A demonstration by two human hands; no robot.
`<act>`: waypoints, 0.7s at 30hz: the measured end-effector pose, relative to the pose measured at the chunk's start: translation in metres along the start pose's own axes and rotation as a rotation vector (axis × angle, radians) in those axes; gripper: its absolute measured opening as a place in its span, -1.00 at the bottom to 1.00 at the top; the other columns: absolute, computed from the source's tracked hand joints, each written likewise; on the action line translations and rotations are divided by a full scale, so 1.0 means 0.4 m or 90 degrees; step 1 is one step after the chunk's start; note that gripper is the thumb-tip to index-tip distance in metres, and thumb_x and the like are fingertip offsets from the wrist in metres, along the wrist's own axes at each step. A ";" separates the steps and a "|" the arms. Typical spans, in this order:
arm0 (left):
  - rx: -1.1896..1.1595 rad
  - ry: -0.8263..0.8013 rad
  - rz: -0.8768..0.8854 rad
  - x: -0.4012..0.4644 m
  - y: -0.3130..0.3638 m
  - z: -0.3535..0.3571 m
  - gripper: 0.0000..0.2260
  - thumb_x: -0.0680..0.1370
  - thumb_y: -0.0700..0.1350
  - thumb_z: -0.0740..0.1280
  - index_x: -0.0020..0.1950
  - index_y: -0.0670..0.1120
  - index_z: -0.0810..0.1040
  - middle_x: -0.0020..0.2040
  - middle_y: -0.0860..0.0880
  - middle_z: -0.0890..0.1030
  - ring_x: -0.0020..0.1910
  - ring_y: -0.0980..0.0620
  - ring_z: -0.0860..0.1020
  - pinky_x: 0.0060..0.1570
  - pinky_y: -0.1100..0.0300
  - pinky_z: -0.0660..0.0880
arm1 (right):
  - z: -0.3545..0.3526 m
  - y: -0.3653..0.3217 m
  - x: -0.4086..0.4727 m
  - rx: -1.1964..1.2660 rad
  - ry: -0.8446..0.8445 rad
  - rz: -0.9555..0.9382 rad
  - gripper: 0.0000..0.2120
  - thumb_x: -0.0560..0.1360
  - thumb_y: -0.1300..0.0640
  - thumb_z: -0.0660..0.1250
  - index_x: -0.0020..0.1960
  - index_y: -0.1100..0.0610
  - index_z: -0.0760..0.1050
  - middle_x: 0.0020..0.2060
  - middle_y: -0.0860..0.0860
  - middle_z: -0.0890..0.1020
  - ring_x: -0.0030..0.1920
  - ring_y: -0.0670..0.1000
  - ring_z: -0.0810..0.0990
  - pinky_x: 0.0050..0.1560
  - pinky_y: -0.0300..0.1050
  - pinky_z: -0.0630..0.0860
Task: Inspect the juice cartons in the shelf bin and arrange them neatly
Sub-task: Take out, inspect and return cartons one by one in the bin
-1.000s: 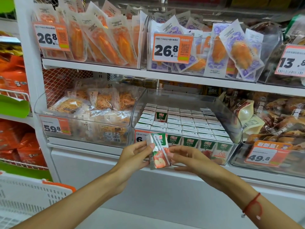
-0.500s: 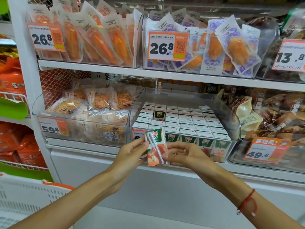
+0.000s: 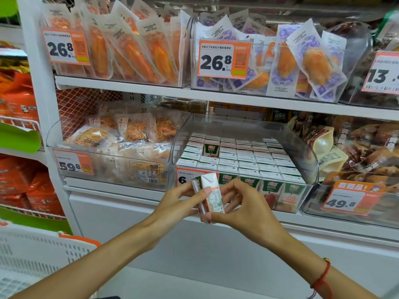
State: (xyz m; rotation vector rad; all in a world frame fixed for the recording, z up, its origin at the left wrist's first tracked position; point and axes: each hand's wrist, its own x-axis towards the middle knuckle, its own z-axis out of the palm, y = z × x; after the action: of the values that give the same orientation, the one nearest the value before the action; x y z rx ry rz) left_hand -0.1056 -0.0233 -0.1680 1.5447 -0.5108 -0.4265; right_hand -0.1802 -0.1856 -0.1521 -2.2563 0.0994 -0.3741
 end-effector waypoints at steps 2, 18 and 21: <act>0.036 -0.004 0.019 -0.002 0.001 -0.009 -0.71 0.49 0.11 0.37 0.20 0.17 0.58 0.04 0.16 0.69 0.07 0.16 0.65 0.04 0.27 0.57 | -0.009 0.003 0.002 0.016 -0.027 -0.011 -0.65 0.27 -0.01 0.61 -0.05 -0.02 0.52 -0.22 -0.10 0.64 -0.25 -0.15 0.63 -0.26 -0.27 0.59; 0.290 0.039 0.302 -0.020 -0.003 -0.021 -0.42 0.39 -0.19 0.56 0.33 0.19 0.49 0.23 0.25 0.50 0.30 0.26 0.43 0.18 0.52 0.30 | -0.041 -0.003 0.016 0.299 -0.035 0.005 -0.72 0.33 -0.10 0.41 -0.04 0.03 0.61 -0.09 -0.05 0.71 -0.01 -0.08 0.67 -0.05 -0.15 0.64; 0.289 0.038 0.300 -0.017 -0.002 -0.023 -0.42 0.39 -0.18 0.57 0.32 0.19 0.49 0.24 0.24 0.51 0.31 0.23 0.43 0.22 0.47 0.32 | -0.038 0.004 0.019 0.293 -0.029 -0.005 -0.74 0.34 -0.10 0.41 -0.04 0.00 0.61 -0.07 -0.06 0.71 0.01 -0.08 0.67 -0.06 -0.16 0.64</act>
State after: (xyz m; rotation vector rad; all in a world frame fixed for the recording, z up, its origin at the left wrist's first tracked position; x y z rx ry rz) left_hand -0.1061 -0.0120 -0.1688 1.7904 -0.9443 0.1101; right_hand -0.1773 -0.1994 -0.1421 -1.8087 -0.0202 -0.3121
